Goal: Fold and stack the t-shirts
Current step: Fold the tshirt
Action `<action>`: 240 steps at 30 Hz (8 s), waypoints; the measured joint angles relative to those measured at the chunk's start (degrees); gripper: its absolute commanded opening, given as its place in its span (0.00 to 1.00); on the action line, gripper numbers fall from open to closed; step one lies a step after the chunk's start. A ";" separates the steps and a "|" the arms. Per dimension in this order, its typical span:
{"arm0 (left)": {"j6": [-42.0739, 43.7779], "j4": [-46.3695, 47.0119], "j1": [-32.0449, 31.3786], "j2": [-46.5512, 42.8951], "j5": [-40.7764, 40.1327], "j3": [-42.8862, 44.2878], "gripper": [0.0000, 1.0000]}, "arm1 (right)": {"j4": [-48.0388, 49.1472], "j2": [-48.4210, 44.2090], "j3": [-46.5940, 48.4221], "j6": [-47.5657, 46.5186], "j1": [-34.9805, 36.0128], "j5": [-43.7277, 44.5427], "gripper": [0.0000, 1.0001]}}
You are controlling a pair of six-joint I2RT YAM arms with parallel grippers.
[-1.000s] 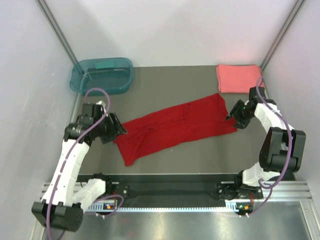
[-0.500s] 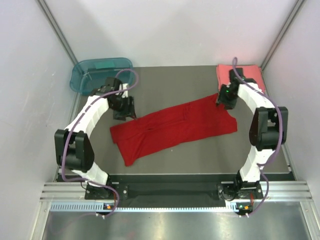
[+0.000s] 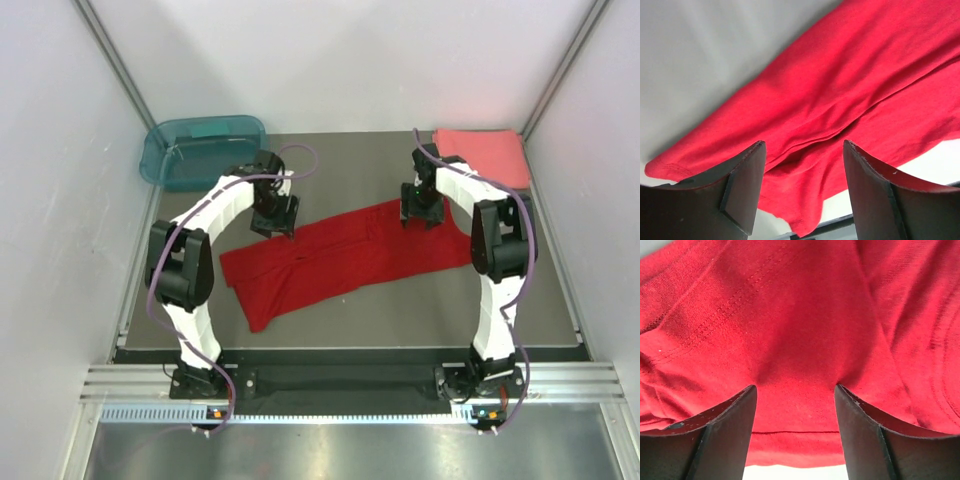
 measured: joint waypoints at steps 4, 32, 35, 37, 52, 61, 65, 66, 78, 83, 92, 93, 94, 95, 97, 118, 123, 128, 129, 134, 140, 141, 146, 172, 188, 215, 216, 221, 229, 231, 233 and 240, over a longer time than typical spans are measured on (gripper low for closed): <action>-2.58 0.42 -2.14 -0.02 -3.39 0.35 0.66 | 0.81 1.22 0.00 -1.01 1.27 1.11 0.65; -13.14 3.45 17.20 -25.44 -5.62 -15.56 0.70 | 0.85 30.12 46.97 -1.64 12.72 4.50 0.73; -13.42 3.48 17.18 -25.42 -4.52 -16.79 0.72 | 5.42 33.38 51.65 -1.09 12.63 2.71 0.72; -13.38 3.50 17.18 -25.24 -4.26 -17.31 0.72 | 8.81 34.23 52.24 -0.59 12.39 1.49 0.73; -9.60 4.42 4.85 -12.98 -3.28 -11.58 0.76 | 6.69 26.10 47.12 -1.81 11.50 -3.02 0.81; -4.07 4.33 -2.45 -4.13 -5.25 -10.03 0.75 | 1.07 2.54 37.38 -3.34 8.11 -5.40 0.83; -2.84 4.37 -2.45 -1.16 -5.62 -10.03 0.72 | 0.50 -6.97 29.57 -3.91 5.14 -6.43 0.84; -2.67 4.39 -2.45 -0.85 -5.62 -10.03 0.72 | 0.11 -9.46 26.51 -3.91 4.24 -6.82 0.84; -4.81 3.89 -3.41 2.69 -5.86 -11.32 0.65 | -0.63 -19.10 4.50 -4.13 0.94 -8.09 0.99; -8.39 4.28 -6.82 1.97 -9.27 -12.81 0.64 | 0.42 -22.47 -0.52 -4.28 0.70 -8.17 1.00; -18.43 3.65 -16.68 1.40 -9.81 -14.01 0.63 | 3.28 -28.55 -7.98 -3.89 0.39 -7.69 1.00; -19.58 3.58 -17.79 1.40 -9.79 -14.03 0.63 | 3.37 -29.07 -8.70 -3.82 0.28 -7.65 1.00; -20.74 3.48 -18.82 1.42 -9.73 -14.01 0.63 | 3.82 -29.79 -9.86 -3.76 0.09 -7.63 1.00; -22.01 3.45 -19.74 1.42 -9.64 -14.01 0.63 | 4.04 -30.38 -10.69 -3.69 -0.11 -7.65 1.00; -24.85 3.48 -21.92 1.44 -9.09 -13.99 0.62 | 4.66 -31.80 -12.76 -3.61 -0.52 -7.61 1.00; -37.77 2.40 -30.01 -14.16 -1.01 -9.68 0.65 | 6.80 -30.34 -24.17 -1.29 -0.37 -12.70 1.00; -34.47 1.20 -25.07 -17.11 -6.45 -4.02 0.65 | 6.60 -16.59 -8.15 -1.27 2.82 -7.52 1.00; -32.76 1.66 -15.30 -20.74 -10.03 -3.13 0.64 | 5.40 -2.84 10.16 -1.18 8.07 -0.85 1.00; -32.39 1.70 -13.25 -21.73 -10.36 -3.13 0.64 | 4.26 -0.52 13.57 -1.01 8.90 0.33 1.00; -30.82 1.86 -8.13 -25.94 -11.67 -3.32 0.64 | 1.84 10.91 26.95 -0.15 12.50 4.98 1.00; -30.03 2.10 -7.10 -29.24 -11.67 -6.88 0.64 | 0.55 21.11 35.21 0.92 14.73 7.58 1.00; -29.92 2.01 -6.99 -29.46 -11.65 -7.58 0.64 | 0.26 22.25 35.85 0.98 14.97 7.93 1.00; -28.79 2.01 -5.86 -30.34 -11.67 -10.49 0.64 | -0.94 25.27 39.56 1.09 16.13 9.66 1.00; -27.15 4.70 3.26 -21.33 11.17 -29.44 0.70 | 3.08 27.63 48.65 0.70 12.04 2.86 1.00; -25.92 4.59 4.48 -28.22 6.78 -41.40 0.65 | 9.62 -30.82 -14.88 11.82 25.20 -11.91 0.97; -25.99 6.10 5.20 -26.45 9.84 -45.00 0.60 | 48.02 -50.51 -71.95 48.33 43.67 -16.39 0.61; -25.99 6.10 5.20 -26.25 9.84 -45.03 0.59 | 48.87 -50.29 -71.95 48.54 43.85 -16.46 0.61; -26.23 6.08 5.20 -26.21 9.88 -45.72 0.57 | 53.07 -47.54 -71.95 50.29 44.72 -16.76 0.57; -27.41 6.10 5.11 -26.58 10.05 -47.54 0.55 | 54.25 -45.83 -71.97 51.84 48.06 -16.33 0.57; -27.50 6.08 5.07 -26.58 10.34 -47.56 0.54 | 54.21 -45.83 -71.97 51.98 48.24 -16.09 0.57; -27.52 6.10 5.05 -26.58 10.58 -47.56 0.52 | 54.10 -45.86 -71.97 52.06 48.35 -15.74 0.57; -27.52 6.32 4.63 -26.56 11.43 -47.82 0.50 | 52.24 -48.17 -73.31 53.05 48.63 -14.62 0.57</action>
